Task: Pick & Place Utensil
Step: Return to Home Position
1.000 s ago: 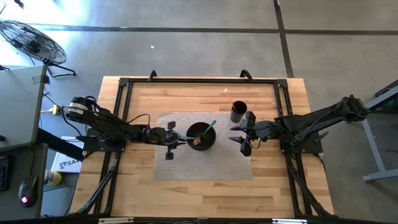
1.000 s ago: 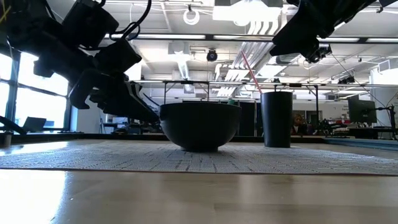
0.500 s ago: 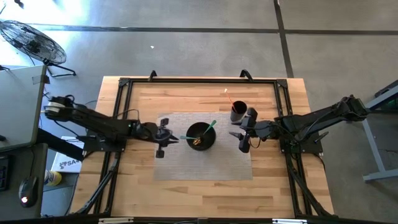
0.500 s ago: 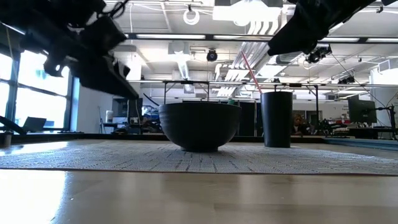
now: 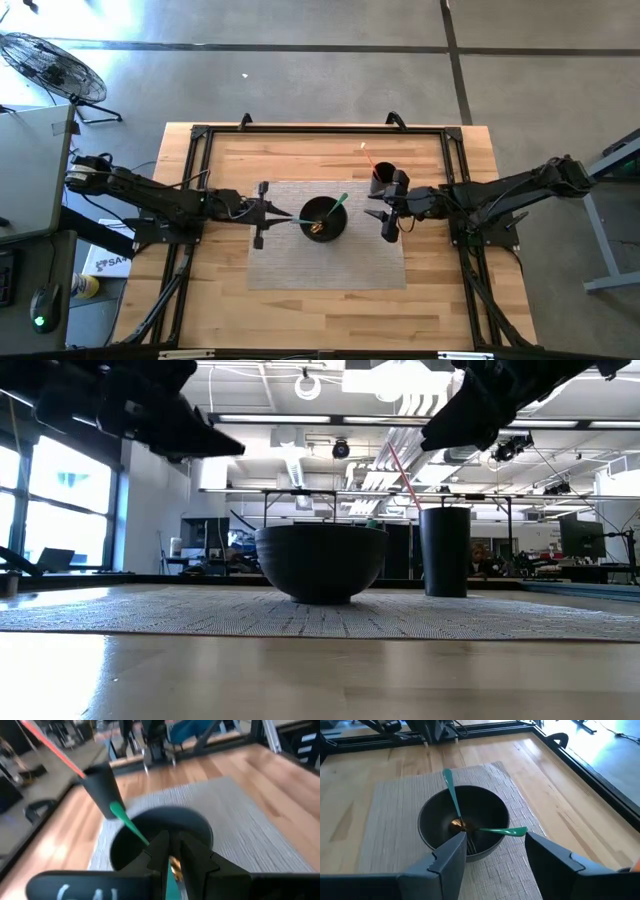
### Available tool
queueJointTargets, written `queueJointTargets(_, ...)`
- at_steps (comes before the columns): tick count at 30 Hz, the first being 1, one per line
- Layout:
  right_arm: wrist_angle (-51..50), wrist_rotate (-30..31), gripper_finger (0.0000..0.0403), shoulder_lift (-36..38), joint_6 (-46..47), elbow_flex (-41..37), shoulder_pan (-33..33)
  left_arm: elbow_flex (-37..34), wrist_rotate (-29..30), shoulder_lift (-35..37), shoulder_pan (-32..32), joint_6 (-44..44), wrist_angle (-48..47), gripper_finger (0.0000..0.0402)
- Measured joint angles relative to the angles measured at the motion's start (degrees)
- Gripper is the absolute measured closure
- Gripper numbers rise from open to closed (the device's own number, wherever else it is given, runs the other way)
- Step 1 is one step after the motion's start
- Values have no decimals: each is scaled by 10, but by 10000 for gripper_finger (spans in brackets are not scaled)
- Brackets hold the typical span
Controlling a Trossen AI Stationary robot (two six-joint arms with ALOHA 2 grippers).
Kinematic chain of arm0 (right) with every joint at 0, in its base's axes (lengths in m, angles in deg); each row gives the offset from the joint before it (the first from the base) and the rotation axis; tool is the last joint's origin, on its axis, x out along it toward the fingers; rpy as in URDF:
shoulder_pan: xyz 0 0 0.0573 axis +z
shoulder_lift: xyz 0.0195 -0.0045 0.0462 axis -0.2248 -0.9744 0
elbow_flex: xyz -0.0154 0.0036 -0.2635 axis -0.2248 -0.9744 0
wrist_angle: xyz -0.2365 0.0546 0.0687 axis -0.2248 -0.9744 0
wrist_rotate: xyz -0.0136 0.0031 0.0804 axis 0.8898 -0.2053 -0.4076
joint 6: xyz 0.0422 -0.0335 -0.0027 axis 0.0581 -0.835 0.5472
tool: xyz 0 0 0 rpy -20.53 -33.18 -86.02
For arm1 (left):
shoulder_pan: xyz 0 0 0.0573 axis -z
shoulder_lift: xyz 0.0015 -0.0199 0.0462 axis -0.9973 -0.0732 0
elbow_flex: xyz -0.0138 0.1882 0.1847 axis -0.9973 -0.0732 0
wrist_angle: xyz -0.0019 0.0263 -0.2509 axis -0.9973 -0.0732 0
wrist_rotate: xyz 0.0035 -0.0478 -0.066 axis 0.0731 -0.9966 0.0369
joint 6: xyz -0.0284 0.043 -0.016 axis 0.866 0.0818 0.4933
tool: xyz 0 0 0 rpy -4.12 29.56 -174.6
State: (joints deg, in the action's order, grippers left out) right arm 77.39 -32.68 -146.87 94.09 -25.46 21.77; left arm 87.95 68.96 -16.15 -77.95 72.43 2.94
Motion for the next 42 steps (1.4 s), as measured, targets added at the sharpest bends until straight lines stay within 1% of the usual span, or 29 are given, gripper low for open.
queueJointTargets(4, 19, -25, 206, -19, -32, 0, -15, 0, 11, 7, 0, -32, 19, 362)
queueJointTargets(8, 23, -8, 214, -19, -72, 0, -26, 0, 52, 45, 0, -55, 18, 362)
queueJointTargets(10, 23, -32, 227, -10, -87, 0, -34, 0, 71, 75, 0, -61, 3, 362)
queueJointTargets(13, 22, -66, 257, 10, -109, 0, -41, 0, 75, 129, 0, -67, -40, 362)
queueJointTargets(19, 18, -73, 316, 56, -142, 0, -43, 0, 75, 225, 0, -28, -168, 362)
queueJointTargets(22, 13, -86, 337, 75, -145, 0, -43, 0, 75, 253, 0, -11, -194, 362)
queueJointTargets(27, 9, -163, 369, 96, -165, 0, -43, 0, 75, 267, 0, -7, -190, 362)
queueJointTargets(29, 10, -183, 382, 100, -167, 0, -43, 0, 75, 267, 0, -7, -189, 362)
queueJointTargets(34, 18, -185, 401, 101, -167, -4, -43, 0, 75, 266, 0, 5, -190, 362)
queueJointTargets(37, 66, -185, 397, 107, -167, -41, -43, 0, 72, 267, 0, 50, -198, 362)
queueJointTargets(40, 99, -183, 396, 125, -167, -83, -46, 0, 67, 277, 0, 41, -216, 362)
queueJointTargets(42, 96, -176, 399, 150, -162, -96, -52, 0, 57, 290, 0, 35, -234, 362)
